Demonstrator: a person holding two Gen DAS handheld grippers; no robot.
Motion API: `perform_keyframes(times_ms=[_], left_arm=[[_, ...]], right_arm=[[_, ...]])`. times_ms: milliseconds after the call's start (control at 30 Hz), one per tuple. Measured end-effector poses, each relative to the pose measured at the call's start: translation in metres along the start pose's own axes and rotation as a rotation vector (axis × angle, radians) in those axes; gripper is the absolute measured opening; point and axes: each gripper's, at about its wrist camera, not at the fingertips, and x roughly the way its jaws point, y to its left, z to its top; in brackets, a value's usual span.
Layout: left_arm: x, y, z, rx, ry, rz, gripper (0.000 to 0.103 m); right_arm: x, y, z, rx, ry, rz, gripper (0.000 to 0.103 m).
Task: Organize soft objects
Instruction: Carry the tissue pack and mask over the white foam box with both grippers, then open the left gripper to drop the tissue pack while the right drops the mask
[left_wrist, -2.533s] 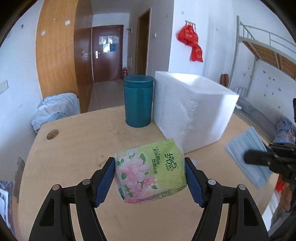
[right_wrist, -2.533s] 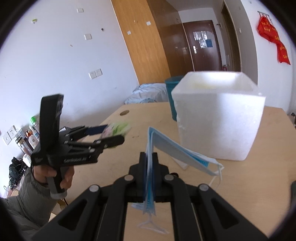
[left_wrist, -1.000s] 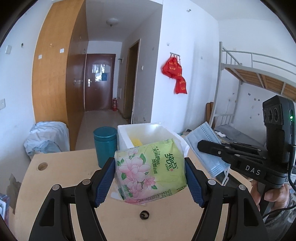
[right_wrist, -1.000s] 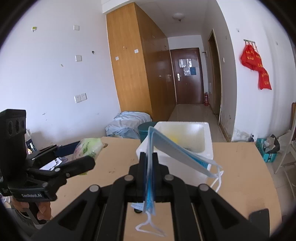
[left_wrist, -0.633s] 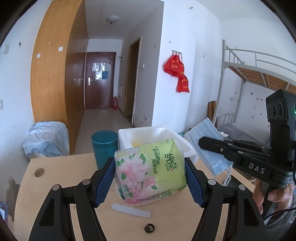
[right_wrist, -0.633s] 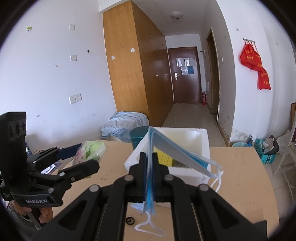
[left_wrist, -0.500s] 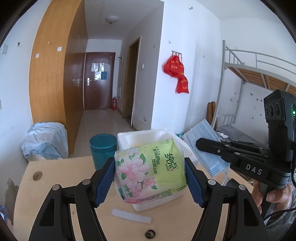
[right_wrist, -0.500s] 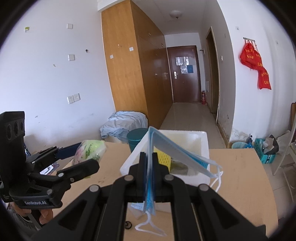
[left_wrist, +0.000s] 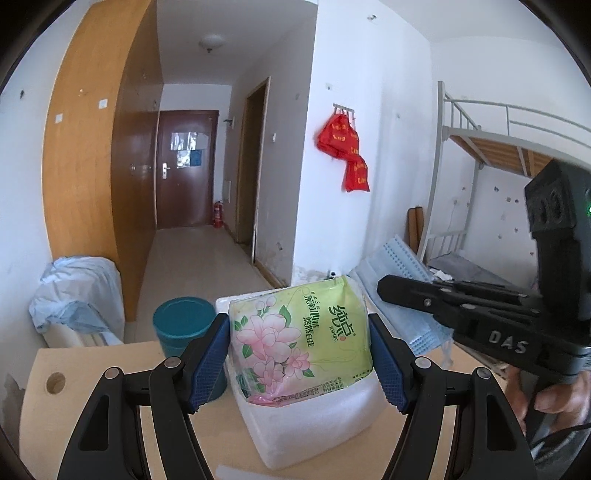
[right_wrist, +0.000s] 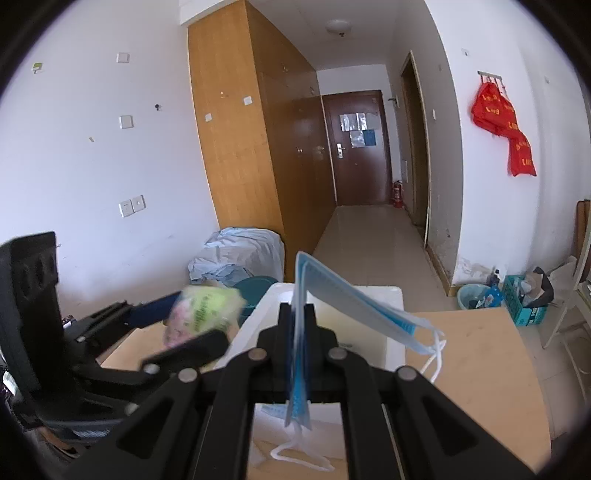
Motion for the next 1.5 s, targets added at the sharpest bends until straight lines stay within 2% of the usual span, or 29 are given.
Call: perform_keyframes(times_ms=[133, 633, 1333, 1433, 1500], left_arm=[[0.020, 0.003, -0.002, -0.026, 0.037, -0.027, 0.073], [0.059, 0.002, -0.006, -0.015, 0.090, -0.020, 0.073], [0.053, -0.003, -0.009, 0.026, 0.070, 0.006, 0.085], [0.046, 0.001, -0.009, 0.020, 0.054, 0.013, 0.093], [0.039, 0.005, -0.009, 0.011, 0.041, 0.030, 0.094]], right_arm=[[0.004, -0.003, -0.003, 0.005, 0.012, -0.010, 0.007], [0.011, -0.012, -0.004, 0.022, 0.036, -0.031, 0.007], [0.014, -0.016, -0.006, 0.035, 0.039, -0.028, 0.007], [0.016, -0.013, -0.005, 0.033, 0.041, -0.024, 0.007], [0.018, -0.011, -0.004, 0.028, 0.042, -0.016, 0.007]])
